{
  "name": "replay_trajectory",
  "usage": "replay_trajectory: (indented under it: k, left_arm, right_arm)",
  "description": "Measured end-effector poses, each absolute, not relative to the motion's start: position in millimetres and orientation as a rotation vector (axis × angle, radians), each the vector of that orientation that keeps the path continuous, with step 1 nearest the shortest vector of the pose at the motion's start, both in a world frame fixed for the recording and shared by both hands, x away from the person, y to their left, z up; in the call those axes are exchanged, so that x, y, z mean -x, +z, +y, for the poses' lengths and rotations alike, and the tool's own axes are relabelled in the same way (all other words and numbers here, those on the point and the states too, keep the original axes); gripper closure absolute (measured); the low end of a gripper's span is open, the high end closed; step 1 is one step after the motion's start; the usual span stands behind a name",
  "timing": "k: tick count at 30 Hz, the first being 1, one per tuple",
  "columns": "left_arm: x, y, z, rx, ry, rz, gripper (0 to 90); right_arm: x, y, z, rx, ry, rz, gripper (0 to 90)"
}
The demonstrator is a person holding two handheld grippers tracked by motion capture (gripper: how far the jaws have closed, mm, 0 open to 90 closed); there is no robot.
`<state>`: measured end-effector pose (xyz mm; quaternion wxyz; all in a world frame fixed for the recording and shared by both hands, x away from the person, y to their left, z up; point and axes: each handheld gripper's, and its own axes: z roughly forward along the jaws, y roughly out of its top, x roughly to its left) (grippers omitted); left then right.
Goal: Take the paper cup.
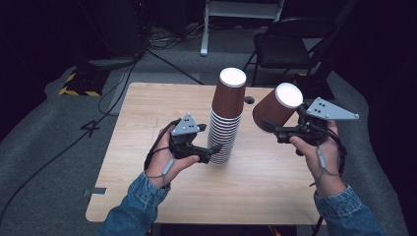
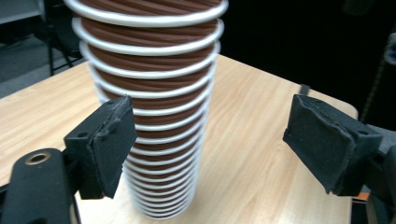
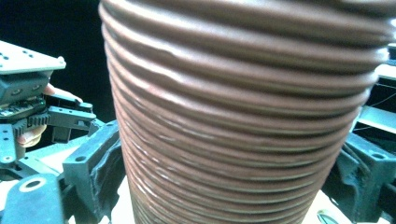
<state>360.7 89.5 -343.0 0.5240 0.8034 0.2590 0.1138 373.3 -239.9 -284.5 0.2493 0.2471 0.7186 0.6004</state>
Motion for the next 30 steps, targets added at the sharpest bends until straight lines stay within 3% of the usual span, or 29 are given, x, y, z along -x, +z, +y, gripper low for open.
replay_trajectory:
  k: [18,30]
  left_arm:
    - [-356,-350,72,-1.900,0.188,0.563,25.4]
    - [-359,-360,65,-1.913,0.149,0.560,24.6]
  right_arm:
    - [-359,-338,-224,-0.679,1.719,1.919,12.0]
    - [-350,-364,-225,-0.712,1.741,1.934,11.9]
